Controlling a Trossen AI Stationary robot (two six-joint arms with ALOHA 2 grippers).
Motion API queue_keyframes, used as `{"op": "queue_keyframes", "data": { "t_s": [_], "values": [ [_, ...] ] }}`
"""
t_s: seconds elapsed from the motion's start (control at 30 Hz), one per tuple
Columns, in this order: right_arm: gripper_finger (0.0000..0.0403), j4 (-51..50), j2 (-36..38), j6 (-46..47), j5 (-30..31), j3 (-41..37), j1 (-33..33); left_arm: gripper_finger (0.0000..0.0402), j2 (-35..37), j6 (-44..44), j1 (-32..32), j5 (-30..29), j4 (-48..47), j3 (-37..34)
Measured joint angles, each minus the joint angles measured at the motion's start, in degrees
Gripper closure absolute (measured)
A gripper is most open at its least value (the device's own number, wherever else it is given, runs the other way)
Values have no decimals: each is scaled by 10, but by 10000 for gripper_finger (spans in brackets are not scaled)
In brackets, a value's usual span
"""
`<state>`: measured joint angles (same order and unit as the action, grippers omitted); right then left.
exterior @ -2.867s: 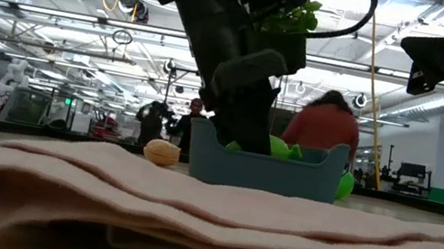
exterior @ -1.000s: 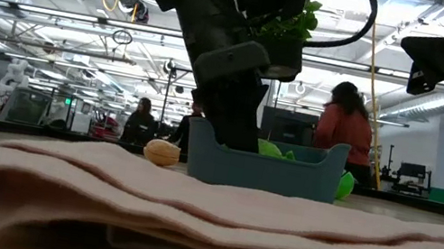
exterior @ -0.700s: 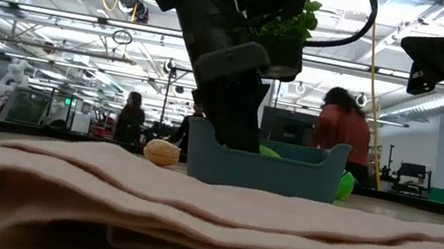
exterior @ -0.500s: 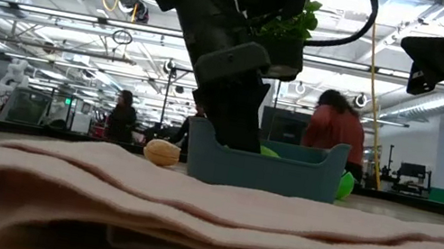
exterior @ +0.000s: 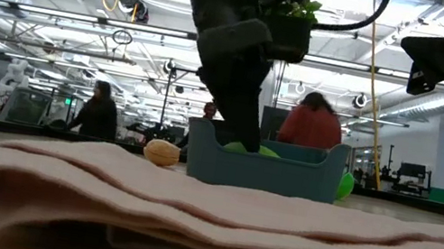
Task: Pick and placing Produce into tupperware
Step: Put the green pear into the blue bin
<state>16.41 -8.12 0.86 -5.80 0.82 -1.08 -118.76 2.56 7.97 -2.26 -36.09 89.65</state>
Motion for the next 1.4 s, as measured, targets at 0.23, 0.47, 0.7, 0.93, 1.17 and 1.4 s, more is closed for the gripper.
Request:
{"op": "queue_keyframes", "data": {
  "t_s": [0.23, 0.47, 0.7, 0.93, 1.17, 1.4],
  "values": [
    [403, 0, 0, 0, 0, 0, 0, 110, 13, -27, 0, -30, -70, 47],
    [403, 0, -1, 0, 0, 0, 0, 139, 27, -30, 0, -38, -59, 59],
    [403, 0, -2, 0, 0, 0, 0, 274, 26, -29, 0, -38, -67, 51],
    [403, 0, -2, 3, 0, 0, 0, 391, 26, -48, 0, -7, -67, 51],
    [403, 0, -2, 7, 0, 0, 0, 371, 29, -62, 0, -8, -89, 51],
    [403, 0, -2, 6, 0, 0, 0, 363, 89, -59, 0, -67, -149, 51]
  ]
}}
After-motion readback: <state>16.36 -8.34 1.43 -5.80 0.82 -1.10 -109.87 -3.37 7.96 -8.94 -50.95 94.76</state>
